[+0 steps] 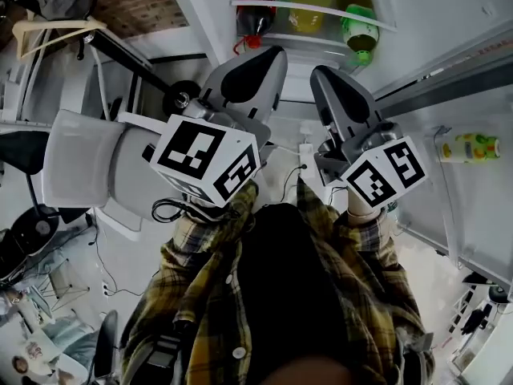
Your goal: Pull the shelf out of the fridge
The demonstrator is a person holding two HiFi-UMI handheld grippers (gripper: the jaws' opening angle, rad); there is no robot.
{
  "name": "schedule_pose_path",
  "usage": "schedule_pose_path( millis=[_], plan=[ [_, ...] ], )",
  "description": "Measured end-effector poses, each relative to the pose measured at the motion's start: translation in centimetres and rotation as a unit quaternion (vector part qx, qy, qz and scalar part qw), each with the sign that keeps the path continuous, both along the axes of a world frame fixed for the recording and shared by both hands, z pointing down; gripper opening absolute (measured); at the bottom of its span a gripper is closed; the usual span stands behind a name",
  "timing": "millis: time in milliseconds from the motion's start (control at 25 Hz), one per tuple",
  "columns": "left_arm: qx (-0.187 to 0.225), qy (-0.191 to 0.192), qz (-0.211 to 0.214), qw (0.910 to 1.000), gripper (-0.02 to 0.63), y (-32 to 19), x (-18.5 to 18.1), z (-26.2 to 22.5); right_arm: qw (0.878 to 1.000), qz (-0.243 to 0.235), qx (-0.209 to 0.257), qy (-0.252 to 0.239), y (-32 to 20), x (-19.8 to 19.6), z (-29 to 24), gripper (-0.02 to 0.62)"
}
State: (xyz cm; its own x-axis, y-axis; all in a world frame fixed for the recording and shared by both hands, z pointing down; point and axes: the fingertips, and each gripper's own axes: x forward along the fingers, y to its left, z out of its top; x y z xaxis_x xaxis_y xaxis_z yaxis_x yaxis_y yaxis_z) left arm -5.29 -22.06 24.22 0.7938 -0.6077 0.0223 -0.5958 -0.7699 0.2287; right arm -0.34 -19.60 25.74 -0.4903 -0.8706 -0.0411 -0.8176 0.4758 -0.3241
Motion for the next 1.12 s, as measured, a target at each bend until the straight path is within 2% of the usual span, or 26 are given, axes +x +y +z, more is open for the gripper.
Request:
schedule_pose_path(
  millis=[320, 640, 840, 1120],
  plan=[
    [-0.001, -0.019, 0.081, 0.9965, 0.003, -3.0, 0.8, 0.9, 0.997, 0.079, -0.006, -0.012, -3.4, 0.9, 0.8, 0.017],
    [-0.010, -0.015, 0.120, 0.9926, 0.003, -3.1, 1.6, 1.1, 0.993, 0.117, -0.024, -0.017, -3.5, 1.6, 1.3, 0.017],
    [-0.016, -0.012, 0.129, 0.9915, 0.003, -2.5, 2.6, 0.7, 0.991, 0.128, -0.026, -0.018, -2.9, 2.6, 0.7, 0.017],
    [-0.017, -0.017, 0.110, 0.9937, 0.003, -6.0, 5.2, 3.2, 0.993, 0.113, -0.029, -0.024, -6.1, 5.3, 3.3, 0.017]
  ],
)
